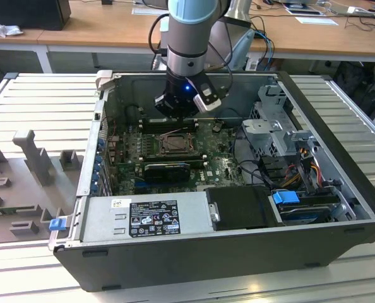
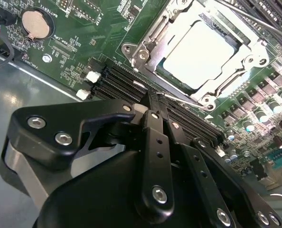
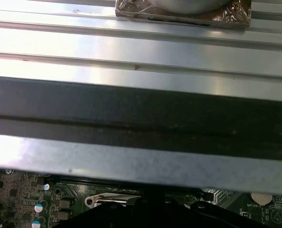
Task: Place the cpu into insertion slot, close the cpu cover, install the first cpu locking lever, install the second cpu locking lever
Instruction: 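Install the first cpu locking lever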
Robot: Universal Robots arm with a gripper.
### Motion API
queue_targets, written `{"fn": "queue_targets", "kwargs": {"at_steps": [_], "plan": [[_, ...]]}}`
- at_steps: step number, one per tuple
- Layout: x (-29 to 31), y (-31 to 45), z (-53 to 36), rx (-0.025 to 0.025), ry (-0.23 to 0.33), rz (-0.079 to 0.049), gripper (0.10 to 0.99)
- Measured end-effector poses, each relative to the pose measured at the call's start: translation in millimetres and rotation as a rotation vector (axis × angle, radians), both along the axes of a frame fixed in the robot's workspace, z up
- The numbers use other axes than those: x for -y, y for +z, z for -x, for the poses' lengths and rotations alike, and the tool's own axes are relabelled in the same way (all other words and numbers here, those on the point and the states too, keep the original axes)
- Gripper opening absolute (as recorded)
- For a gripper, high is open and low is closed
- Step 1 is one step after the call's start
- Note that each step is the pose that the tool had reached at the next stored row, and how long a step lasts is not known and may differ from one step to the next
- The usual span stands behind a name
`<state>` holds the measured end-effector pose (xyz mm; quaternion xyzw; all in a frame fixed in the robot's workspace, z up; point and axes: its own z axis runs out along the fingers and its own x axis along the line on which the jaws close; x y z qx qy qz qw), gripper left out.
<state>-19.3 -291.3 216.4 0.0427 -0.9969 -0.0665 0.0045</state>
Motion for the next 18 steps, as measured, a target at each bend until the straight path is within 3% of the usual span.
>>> {"fn": "queue_targets", "kwargs": {"at_steps": [11,18], "plan": [[0.2,-10.7,-3.0,0.0,0.0,0.001,0.106],[0.2,-12.4,-4.0,-0.0001,0.0,0.007,0.106]]}}
